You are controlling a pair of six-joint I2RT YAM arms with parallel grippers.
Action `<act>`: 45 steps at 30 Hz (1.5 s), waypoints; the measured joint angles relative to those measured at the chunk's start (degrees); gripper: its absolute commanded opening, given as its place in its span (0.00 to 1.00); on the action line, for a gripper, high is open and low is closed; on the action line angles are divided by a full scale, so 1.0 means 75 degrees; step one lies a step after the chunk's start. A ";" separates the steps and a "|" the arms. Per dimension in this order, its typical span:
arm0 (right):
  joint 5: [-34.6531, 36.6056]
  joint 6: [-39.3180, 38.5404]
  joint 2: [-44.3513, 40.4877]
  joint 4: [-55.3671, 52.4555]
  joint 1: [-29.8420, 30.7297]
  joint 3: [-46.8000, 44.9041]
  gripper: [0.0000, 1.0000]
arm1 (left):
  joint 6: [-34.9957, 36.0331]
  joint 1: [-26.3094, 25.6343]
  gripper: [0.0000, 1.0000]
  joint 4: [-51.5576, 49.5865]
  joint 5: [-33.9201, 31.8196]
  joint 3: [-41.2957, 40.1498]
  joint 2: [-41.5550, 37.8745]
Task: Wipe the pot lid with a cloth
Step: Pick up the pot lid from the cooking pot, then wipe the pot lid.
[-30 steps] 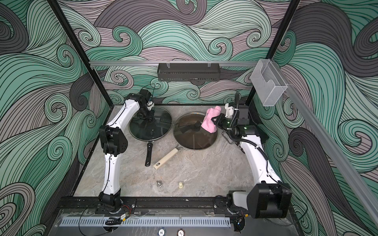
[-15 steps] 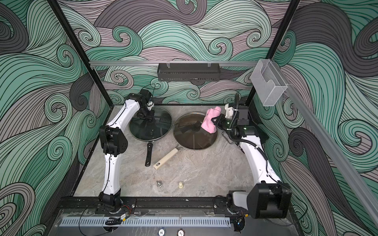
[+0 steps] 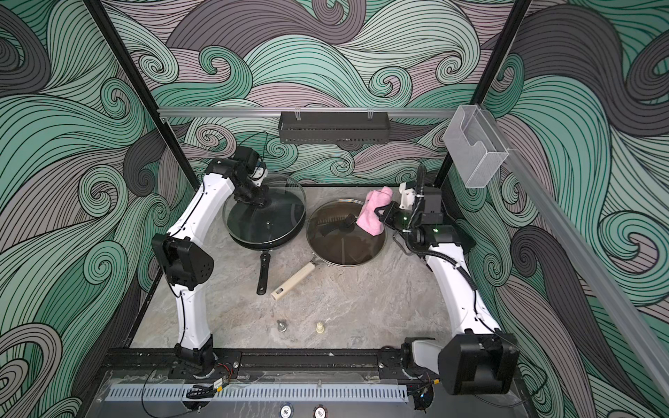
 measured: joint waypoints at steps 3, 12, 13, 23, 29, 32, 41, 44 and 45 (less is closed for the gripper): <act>0.0096 -0.0085 -0.0099 0.0009 0.0236 -0.0114 0.00 | -0.0157 0.0003 0.00 0.0096 0.0254 -0.0597 -0.0632; 0.0201 -0.0289 -0.0198 0.0656 0.1440 -0.0638 0.00 | -0.1000 0.0026 0.00 0.1813 0.1687 -0.4068 -0.3561; 0.0189 -0.0291 -0.0187 0.0801 0.1547 -0.0708 0.00 | -0.1137 0.0026 0.00 0.2020 0.1874 -0.4389 -0.3867; -0.0291 -0.0647 0.0921 0.3328 0.2445 -0.1317 0.00 | -0.2649 0.0035 0.00 0.4334 0.3570 -0.6513 -0.5281; -0.1072 -0.0198 0.2116 0.5199 0.2754 -0.1343 0.00 | -0.3316 0.0038 0.00 0.5170 0.4220 -0.6607 -0.5214; -0.1632 0.0207 0.2442 0.6021 0.2827 -0.1212 0.00 | -0.3523 0.0041 0.00 0.5520 0.4447 -0.6586 -0.5164; -0.2949 0.1472 0.2562 0.8142 0.2873 -0.0766 0.00 | -0.4173 0.0041 0.00 0.6245 0.4913 -0.6560 -0.4505; -0.3144 0.1851 0.2634 0.8615 0.2873 -0.0583 0.00 | -0.4363 0.0041 0.00 0.6347 0.5047 -0.6560 -0.4462; -0.3200 0.1976 0.2716 0.8766 0.2871 -0.0472 0.00 | -0.4421 0.0055 0.00 0.6414 0.5117 -0.6560 -0.4462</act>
